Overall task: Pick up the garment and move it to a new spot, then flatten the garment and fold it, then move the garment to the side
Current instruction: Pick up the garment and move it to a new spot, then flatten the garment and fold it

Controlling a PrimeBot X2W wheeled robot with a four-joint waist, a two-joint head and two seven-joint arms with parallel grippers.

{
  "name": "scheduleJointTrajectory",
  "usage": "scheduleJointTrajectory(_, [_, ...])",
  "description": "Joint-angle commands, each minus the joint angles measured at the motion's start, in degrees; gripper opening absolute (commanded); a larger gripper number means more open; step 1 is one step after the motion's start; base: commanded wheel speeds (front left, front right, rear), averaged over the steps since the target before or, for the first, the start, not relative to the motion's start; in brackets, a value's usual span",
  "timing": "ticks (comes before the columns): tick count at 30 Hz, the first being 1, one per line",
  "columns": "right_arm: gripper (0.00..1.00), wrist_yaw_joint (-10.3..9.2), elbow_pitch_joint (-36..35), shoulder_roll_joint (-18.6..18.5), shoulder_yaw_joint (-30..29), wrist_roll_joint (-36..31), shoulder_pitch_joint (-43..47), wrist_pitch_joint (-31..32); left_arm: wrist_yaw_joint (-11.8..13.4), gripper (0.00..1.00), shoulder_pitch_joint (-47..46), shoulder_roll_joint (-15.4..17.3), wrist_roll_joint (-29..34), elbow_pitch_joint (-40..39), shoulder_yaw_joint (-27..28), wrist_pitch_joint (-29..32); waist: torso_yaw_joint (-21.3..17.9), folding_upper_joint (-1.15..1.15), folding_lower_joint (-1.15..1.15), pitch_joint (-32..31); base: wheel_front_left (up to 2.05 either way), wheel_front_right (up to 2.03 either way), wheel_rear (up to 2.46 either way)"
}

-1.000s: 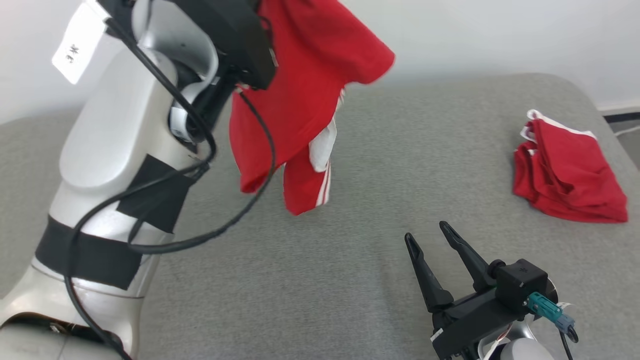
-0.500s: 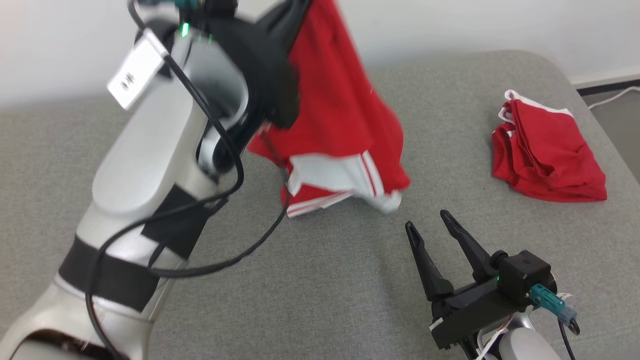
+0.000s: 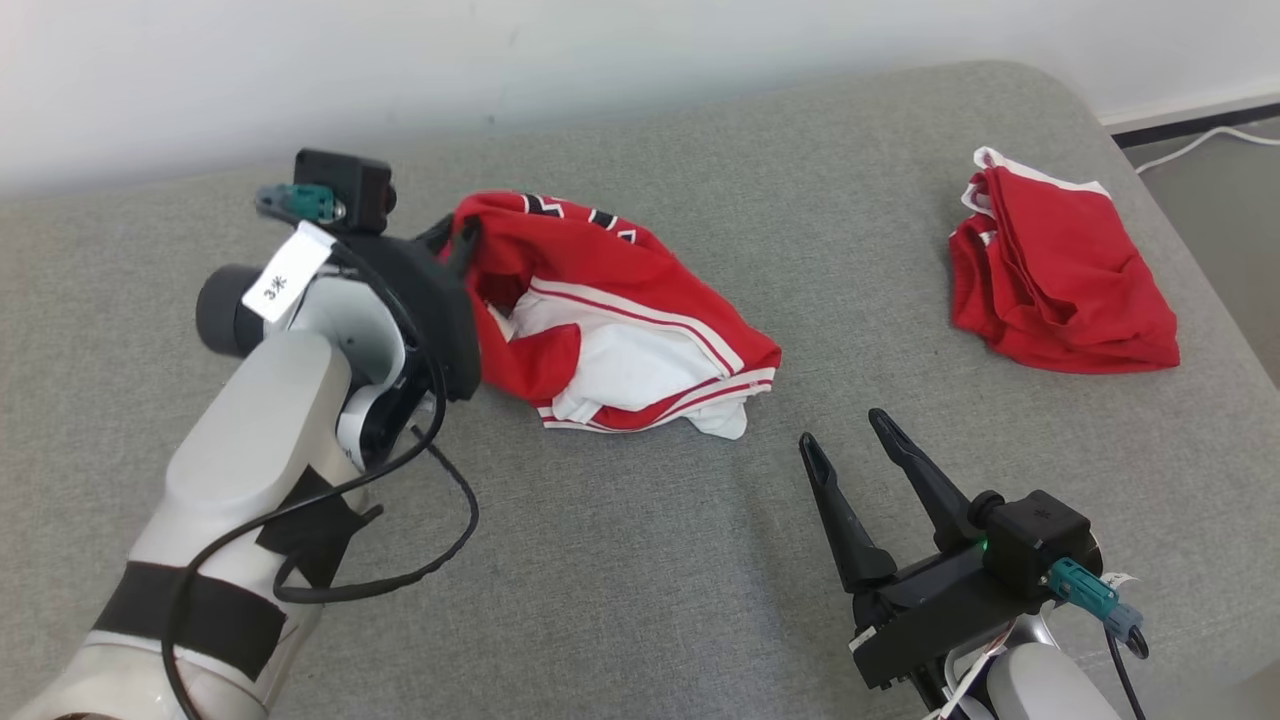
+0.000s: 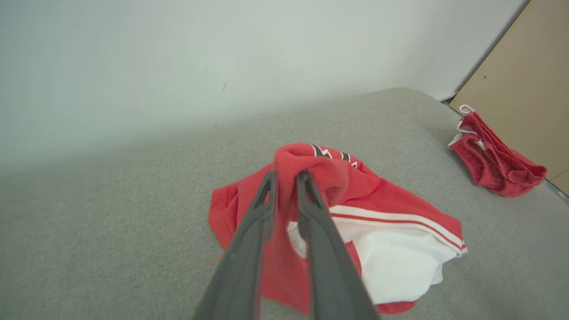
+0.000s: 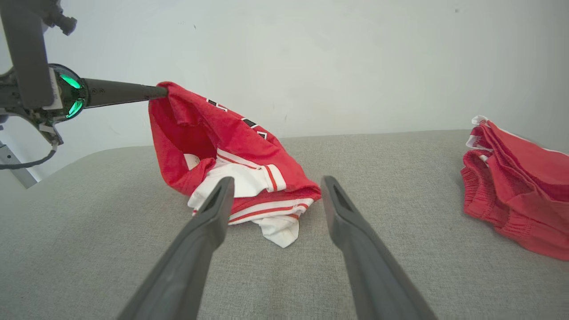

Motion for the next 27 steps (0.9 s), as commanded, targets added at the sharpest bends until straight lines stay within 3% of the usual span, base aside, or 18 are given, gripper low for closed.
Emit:
scheduleJointTrajectory(1, [1.00,-0.07,0.19,-0.14,-0.11,0.29,-0.51,-0.42,0.02,1.00,0.92,0.18,0.29,1.50,0.04,-0.85,-0.22,-0.01,-0.01,-0.01,0.00,0.00,0.00])
scheduleJointTrajectory(13, [1.00,-0.07,0.65,-0.14,-0.57,-0.51,0.98,0.19,-1.32,1.00,3.69,-0.94,-2.52,7.60,0.38,-5.20,2.39,-0.01,-0.01,-2.57,0.00,0.00,0.00])
scheduleJointTrajectory(27, [1.00,-0.07,0.10,-0.15,-0.55,-0.44,1.89,1.25,-2.52,1.00,5.31,-2.70,-3.75,5.17,-3.18,-6.28,3.68,-0.01,-0.01,-4.58,0.00,0.00,0.00])
